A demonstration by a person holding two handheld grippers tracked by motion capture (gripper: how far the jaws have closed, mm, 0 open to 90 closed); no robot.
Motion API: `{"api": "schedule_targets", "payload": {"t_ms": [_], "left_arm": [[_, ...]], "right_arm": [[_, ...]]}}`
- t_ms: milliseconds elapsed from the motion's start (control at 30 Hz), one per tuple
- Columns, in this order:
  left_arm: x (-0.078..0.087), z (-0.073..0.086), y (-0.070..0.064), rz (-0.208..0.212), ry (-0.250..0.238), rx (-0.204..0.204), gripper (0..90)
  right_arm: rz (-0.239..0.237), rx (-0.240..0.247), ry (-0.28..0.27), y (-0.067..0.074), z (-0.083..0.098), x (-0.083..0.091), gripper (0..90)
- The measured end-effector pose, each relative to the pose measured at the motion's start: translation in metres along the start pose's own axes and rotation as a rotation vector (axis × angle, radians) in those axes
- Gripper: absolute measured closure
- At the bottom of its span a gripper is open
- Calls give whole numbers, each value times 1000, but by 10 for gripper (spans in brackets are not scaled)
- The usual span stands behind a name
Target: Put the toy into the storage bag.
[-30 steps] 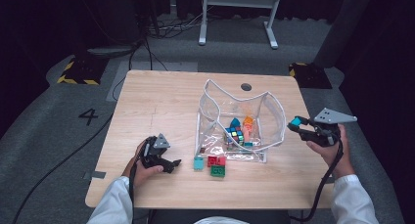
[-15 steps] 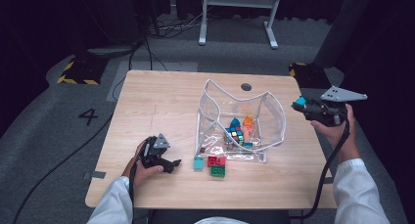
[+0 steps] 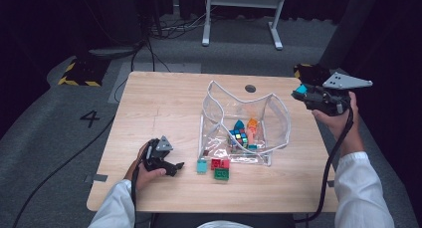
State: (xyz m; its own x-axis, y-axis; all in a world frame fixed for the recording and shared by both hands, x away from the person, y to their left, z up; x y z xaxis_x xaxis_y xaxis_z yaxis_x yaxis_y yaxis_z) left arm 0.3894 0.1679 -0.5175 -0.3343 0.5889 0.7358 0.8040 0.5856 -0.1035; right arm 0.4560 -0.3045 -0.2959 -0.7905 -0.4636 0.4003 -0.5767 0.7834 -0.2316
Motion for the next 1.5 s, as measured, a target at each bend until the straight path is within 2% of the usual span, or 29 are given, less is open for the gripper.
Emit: {"api": "schedule_targets", "payload": {"t_ms": [200, 400, 500, 600, 700, 867, 1033, 1200, 1333, 1467, 1500], "left_arm": [[0, 0, 0, 0, 0, 0, 88], [0, 0, 0, 0, 0, 0, 88], [0, 0, 0, 0, 0, 0, 88], [0, 0, 0, 0, 0, 0, 88], [0, 0, 0, 0, 0, 0, 88], [0, 0, 0, 0, 0, 0, 88], [0, 0, 0, 0, 0, 0, 88], [0, 0, 0, 0, 0, 0, 88], [0, 0, 0, -1, -1, 0, 88], [0, 0, 0, -1, 0, 0, 88], [0, 0, 0, -1, 0, 0, 88]], "right_arm": [[-65, 36, -9, 19, -6, -7, 593], [-160, 53, -13, 45, -9, -18, 593], [-206, 81, 8, 58, -9, -28, 593], [-232, 128, 40, 69, -9, -37, 593], [-276, 154, 46, 77, -10, -46, 593], [-316, 212, 73, 92, -17, -58, 593], [-358, 262, 137, 103, -19, -72, 592], [-365, 323, 227, 108, -15, -85, 592], [-362, 369, 304, 108, -9, -92, 592], [-369, 410, 352, 104, -3, -96, 592], [-367, 407, 371, 103, -1, -97, 592]]}}
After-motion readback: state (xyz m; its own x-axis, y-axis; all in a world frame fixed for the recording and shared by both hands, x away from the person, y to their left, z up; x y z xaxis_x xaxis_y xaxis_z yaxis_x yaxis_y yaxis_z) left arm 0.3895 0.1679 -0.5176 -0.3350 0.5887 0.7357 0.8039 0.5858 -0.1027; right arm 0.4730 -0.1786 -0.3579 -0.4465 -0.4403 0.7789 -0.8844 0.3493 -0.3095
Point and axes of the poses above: each handheld gripper's, and its own axes: x roughly backward along the jaws, z roughly out of its underside, y roughly to its left, the point moved 2 cm from there along -x, roughly forward along the jaws, and after that the axes turned 6 degrees about z, right-handed, at the moved point
